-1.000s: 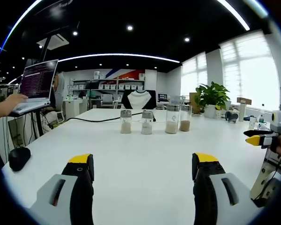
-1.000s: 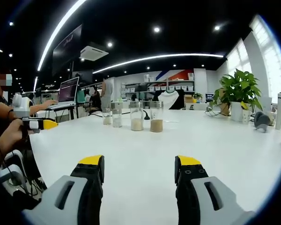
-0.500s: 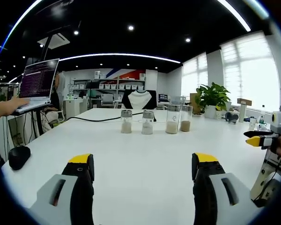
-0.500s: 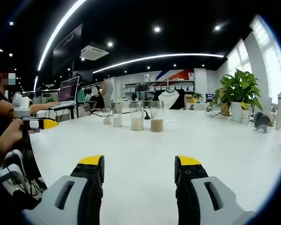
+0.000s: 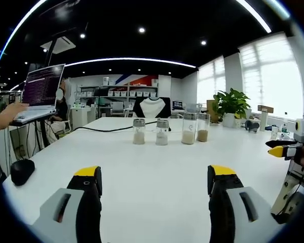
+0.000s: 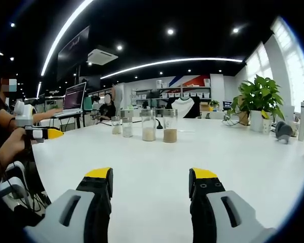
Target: Rotate the seasoning bottle until the label or dispensing opening points toward the visible target arrow and the bottle remains upright within the marked orientation range
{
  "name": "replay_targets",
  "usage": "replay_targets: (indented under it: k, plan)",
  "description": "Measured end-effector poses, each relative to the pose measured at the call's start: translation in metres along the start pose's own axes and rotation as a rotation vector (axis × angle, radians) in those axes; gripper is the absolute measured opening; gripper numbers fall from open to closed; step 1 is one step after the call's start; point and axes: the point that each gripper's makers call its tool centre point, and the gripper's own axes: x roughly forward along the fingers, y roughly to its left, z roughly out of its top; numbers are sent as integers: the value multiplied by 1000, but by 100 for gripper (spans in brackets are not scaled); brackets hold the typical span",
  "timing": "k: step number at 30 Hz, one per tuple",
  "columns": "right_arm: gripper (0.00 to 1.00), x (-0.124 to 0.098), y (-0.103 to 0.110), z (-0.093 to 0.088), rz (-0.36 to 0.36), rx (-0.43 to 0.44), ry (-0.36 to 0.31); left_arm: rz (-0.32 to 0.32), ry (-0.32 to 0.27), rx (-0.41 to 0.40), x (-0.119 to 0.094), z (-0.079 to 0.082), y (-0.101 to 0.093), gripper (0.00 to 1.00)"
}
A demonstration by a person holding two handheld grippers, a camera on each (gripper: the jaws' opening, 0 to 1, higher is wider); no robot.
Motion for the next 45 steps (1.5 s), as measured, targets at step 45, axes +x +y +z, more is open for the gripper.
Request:
replay_targets:
  k: [45]
  plan:
    - [60, -3, 8, 5, -9, -4, -3, -70, -68, 137, 68, 46, 17, 89]
